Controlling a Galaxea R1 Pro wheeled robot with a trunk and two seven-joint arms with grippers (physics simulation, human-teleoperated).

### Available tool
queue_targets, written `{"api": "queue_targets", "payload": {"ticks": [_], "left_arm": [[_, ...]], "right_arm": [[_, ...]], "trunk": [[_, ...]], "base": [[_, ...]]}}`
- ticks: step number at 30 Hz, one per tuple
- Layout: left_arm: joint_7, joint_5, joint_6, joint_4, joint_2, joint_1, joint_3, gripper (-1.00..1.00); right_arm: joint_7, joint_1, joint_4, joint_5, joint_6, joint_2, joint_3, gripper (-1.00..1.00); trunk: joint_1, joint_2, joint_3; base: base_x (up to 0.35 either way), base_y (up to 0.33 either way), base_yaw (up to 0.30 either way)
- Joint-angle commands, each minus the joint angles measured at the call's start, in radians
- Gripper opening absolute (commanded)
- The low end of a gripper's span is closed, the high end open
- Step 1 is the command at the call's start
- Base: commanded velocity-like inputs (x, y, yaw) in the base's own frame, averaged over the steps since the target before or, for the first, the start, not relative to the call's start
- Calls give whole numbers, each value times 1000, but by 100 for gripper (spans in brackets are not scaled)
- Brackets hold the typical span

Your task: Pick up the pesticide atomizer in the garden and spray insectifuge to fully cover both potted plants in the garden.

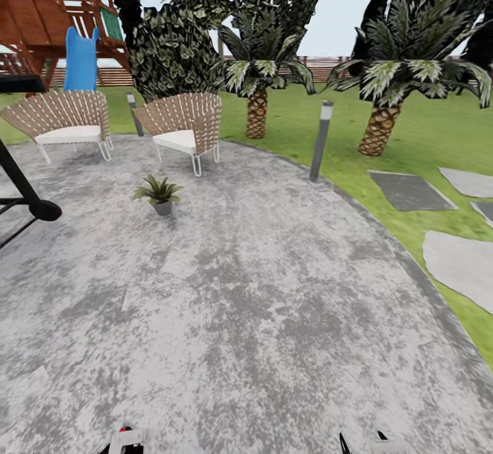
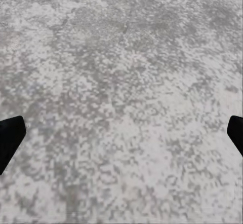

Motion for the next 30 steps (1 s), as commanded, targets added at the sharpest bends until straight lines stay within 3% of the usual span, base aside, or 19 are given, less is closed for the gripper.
{"api": "queue_targets", "payload": {"ticks": [1, 21, 30], "left_arm": [[-1, 0, -3, 1, 0, -1, 2, -100], [-1, 0, -3, 1, 0, -1, 2, -100], [-1, 0, -3, 1, 0, -1, 2, -100]], "right_arm": [[0, 0, 0, 1, -3, 0, 0, 100], [0, 0, 2, 1, -3, 0, 0, 100], [0, 0, 2, 1, -3, 0, 0, 100]], "trunk": [[0, 0, -1], [0, 0, -1], [0, 0, -1]], "base": [[240, 189, 279], [239, 145, 279], [37, 10, 279]]}}
